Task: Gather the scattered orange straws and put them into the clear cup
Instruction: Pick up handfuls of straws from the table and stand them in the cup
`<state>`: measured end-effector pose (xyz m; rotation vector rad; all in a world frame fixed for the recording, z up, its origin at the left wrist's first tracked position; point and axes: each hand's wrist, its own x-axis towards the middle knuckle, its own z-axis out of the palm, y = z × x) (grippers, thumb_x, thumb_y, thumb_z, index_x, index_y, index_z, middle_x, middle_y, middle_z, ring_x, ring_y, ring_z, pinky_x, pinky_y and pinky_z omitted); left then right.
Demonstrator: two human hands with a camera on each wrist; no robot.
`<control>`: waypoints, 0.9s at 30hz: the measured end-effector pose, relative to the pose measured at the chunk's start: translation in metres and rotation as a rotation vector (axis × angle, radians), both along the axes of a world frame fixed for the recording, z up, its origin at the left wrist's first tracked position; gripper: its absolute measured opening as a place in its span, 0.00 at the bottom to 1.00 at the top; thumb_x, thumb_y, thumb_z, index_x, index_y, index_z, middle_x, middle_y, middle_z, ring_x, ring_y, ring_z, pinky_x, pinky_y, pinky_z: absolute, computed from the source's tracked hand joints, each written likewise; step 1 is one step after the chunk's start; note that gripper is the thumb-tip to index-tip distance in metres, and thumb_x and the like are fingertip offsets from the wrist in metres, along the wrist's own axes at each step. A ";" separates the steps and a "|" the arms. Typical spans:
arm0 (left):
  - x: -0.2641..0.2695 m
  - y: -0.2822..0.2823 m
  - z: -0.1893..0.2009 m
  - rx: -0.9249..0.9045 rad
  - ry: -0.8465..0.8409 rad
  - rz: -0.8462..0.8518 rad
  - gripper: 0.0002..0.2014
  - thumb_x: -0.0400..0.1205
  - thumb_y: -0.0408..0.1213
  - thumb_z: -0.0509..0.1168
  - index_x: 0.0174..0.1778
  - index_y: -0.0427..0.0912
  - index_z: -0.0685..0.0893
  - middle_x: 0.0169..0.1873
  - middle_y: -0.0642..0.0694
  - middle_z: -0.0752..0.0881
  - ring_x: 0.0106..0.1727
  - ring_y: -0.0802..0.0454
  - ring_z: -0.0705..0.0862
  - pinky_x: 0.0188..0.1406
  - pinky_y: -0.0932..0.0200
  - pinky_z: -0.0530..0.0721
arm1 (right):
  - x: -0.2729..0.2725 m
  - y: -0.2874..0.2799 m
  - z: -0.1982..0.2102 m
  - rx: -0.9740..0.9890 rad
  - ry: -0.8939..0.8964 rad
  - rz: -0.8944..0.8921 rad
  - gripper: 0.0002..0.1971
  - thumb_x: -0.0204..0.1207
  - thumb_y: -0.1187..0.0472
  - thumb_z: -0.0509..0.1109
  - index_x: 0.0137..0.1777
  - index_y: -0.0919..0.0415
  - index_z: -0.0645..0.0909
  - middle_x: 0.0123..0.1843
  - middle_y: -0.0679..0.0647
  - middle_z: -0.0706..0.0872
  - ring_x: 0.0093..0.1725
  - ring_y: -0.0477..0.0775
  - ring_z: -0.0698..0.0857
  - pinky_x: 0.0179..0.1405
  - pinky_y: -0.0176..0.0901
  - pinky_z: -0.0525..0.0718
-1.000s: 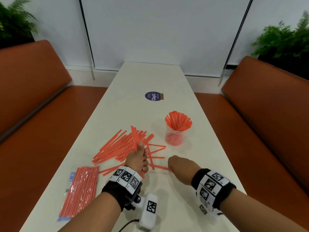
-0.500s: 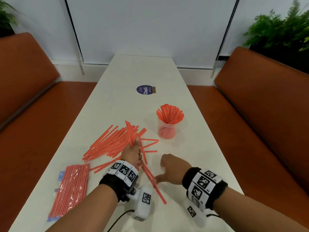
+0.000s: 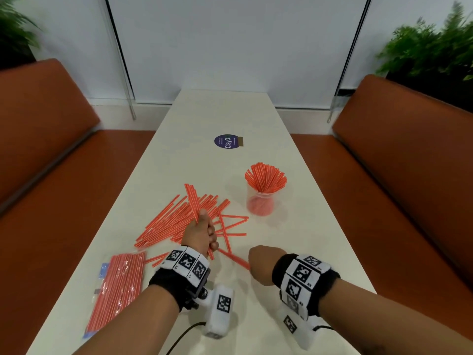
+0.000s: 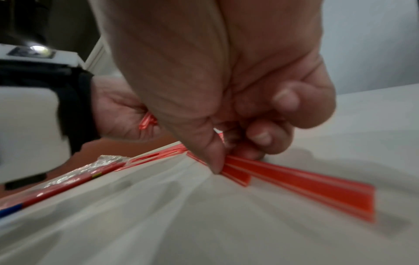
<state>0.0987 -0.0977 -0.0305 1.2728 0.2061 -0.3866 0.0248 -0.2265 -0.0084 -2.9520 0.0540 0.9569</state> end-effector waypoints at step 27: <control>-0.016 -0.020 0.035 0.106 -0.076 -0.569 0.10 0.76 0.29 0.60 0.29 0.43 0.70 0.17 0.52 0.68 0.14 0.61 0.64 0.14 0.73 0.60 | 0.029 0.002 0.047 1.410 -0.380 -0.520 0.20 0.83 0.52 0.58 0.34 0.60 0.80 0.43 0.53 0.89 0.46 0.57 0.85 0.46 0.51 0.79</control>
